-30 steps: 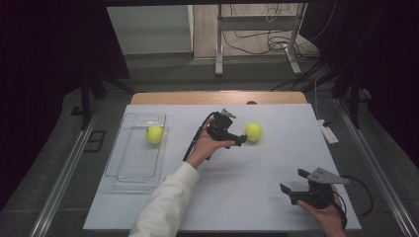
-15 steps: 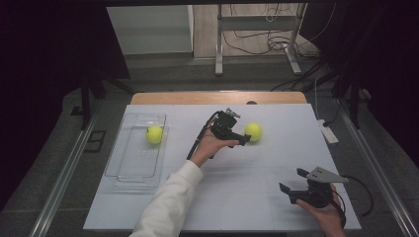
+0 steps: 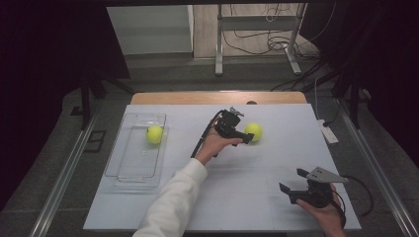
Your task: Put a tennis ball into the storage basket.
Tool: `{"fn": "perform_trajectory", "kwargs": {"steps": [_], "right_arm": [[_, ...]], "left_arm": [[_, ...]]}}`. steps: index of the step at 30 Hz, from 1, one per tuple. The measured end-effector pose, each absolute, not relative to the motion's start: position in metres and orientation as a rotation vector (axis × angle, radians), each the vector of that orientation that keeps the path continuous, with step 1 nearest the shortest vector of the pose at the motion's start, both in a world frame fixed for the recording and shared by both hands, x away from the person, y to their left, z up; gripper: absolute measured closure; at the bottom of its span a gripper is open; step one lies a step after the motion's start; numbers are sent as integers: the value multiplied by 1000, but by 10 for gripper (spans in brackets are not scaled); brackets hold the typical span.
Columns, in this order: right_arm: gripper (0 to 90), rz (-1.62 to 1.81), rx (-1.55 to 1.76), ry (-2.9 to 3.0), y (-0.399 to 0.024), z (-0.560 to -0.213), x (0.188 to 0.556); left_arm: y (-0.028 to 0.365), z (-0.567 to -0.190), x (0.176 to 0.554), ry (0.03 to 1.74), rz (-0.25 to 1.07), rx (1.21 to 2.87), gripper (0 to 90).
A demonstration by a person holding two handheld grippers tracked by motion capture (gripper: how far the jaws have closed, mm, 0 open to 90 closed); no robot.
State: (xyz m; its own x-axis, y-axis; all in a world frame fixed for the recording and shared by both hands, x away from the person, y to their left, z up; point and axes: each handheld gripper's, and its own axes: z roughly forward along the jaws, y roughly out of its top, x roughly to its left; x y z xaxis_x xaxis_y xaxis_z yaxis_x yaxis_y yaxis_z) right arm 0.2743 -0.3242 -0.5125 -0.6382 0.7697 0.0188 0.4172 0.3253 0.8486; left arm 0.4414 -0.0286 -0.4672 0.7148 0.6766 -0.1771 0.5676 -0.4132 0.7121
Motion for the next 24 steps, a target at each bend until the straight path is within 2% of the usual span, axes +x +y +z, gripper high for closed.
{"fn": "perform_trajectory", "kwargs": {"steps": [24], "right_arm": [[111, 1240, 1056, 2209, -325, -513, 274]], "left_arm": [[-45, -480, 457, 961, 154, 2142, 125]]}}
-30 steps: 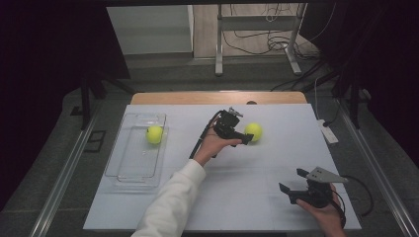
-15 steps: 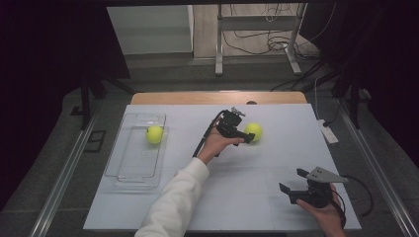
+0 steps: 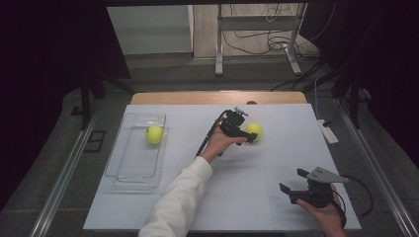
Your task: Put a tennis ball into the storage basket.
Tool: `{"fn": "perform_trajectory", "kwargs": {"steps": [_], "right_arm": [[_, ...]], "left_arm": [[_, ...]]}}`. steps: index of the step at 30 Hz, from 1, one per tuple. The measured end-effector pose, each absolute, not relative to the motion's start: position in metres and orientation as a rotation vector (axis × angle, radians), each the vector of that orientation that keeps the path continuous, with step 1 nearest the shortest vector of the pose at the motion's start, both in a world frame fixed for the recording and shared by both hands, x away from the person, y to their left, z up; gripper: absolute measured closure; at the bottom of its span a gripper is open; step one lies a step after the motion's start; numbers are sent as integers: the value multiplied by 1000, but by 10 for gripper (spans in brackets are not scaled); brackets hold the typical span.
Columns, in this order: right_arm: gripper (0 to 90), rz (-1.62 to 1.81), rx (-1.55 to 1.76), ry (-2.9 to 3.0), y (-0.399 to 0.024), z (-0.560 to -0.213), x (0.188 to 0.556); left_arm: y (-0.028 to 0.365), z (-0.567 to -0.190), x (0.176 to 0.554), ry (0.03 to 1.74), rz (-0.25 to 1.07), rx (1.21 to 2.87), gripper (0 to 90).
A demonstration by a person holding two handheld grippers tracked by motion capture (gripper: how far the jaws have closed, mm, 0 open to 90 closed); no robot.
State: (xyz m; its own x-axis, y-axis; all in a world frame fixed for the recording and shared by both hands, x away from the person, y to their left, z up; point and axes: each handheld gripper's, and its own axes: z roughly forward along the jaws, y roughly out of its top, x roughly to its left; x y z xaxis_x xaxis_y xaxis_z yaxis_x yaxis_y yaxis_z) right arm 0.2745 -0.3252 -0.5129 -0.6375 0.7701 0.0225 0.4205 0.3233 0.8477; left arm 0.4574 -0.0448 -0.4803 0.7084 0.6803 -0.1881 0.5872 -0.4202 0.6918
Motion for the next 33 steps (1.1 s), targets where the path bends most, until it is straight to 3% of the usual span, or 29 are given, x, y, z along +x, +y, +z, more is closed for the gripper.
{"fn": "perform_trajectory", "kwargs": {"steps": [33], "right_arm": [[112, 1235, 1058, 2215, -326, -514, 275]], "left_arm": [[-65, -496, 474, 989, 143, 2164, 129]]}}
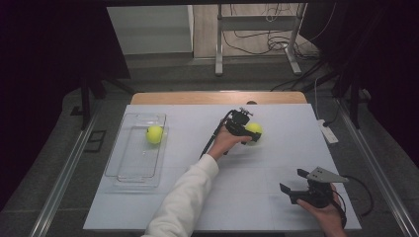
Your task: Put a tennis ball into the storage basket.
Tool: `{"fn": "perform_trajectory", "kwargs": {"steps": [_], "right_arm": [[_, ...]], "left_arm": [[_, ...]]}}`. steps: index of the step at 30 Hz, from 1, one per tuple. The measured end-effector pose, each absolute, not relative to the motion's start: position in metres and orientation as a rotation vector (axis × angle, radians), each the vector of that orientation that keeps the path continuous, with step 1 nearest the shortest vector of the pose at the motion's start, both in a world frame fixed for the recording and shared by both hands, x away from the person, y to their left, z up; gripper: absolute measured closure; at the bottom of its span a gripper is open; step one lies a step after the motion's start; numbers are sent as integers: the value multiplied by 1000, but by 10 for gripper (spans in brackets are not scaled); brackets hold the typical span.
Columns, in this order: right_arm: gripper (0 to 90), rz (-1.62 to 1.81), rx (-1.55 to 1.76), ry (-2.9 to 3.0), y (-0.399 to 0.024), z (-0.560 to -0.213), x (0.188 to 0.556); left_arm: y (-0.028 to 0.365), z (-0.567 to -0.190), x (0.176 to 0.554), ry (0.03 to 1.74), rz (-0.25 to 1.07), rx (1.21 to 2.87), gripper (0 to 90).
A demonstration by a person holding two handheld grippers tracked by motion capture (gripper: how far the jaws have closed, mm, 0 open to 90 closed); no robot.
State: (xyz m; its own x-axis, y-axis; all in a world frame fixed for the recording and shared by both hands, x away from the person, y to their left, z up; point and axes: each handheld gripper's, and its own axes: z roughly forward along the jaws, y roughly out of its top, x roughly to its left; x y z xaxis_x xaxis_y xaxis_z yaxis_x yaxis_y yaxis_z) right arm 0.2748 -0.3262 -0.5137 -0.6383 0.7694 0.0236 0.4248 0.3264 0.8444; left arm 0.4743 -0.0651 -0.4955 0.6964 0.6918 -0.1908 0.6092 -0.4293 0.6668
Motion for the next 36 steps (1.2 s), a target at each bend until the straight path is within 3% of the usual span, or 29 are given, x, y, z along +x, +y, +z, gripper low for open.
{"fn": "perform_trajectory", "kwargs": {"steps": [18, 23, 36], "right_arm": [[113, 1239, 1061, 2210, -328, -513, 275], [113, 1239, 1061, 2210, -329, -513, 275], [114, 1237, 1063, 2208, -329, -513, 274]], "left_arm": [[-74, -505, 482, 1013, 132, 2160, 143], [-75, -506, 482, 1023, 133, 2153, 256], [-74, -503, 479, 1005, 167, 2179, 275]]}}
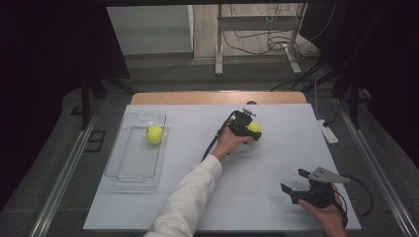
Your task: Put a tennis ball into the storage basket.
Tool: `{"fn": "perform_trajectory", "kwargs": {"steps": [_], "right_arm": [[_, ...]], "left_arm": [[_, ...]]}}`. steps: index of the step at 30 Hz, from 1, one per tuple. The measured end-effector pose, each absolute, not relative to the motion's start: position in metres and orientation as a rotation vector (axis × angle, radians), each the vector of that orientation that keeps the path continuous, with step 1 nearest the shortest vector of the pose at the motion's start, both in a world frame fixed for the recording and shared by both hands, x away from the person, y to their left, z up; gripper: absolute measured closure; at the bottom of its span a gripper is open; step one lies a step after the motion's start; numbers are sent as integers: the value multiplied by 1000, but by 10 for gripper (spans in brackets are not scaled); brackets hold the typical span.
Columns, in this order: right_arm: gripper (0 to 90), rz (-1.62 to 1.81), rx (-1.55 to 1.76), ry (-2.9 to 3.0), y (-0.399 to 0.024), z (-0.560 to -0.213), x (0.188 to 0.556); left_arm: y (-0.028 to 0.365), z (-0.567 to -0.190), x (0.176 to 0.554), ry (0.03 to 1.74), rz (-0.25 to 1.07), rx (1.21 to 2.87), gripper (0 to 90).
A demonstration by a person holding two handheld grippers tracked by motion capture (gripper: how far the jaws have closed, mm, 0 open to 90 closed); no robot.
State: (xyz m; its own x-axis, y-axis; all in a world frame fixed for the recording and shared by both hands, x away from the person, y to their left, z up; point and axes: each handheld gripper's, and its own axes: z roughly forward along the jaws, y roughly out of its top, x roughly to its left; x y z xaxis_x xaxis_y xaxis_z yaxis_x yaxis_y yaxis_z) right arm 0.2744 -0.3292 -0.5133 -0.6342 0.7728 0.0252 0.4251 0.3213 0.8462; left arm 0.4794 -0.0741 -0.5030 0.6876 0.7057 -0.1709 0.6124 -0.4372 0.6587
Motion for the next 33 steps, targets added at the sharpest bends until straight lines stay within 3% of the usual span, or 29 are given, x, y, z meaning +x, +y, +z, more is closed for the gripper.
{"fn": "perform_trajectory", "kwargs": {"steps": [33], "right_arm": [[114, 1232, 1059, 2207, -329, -513, 275]], "left_arm": [[-55, -484, 459, 945, 176, 2145, 276]]}}
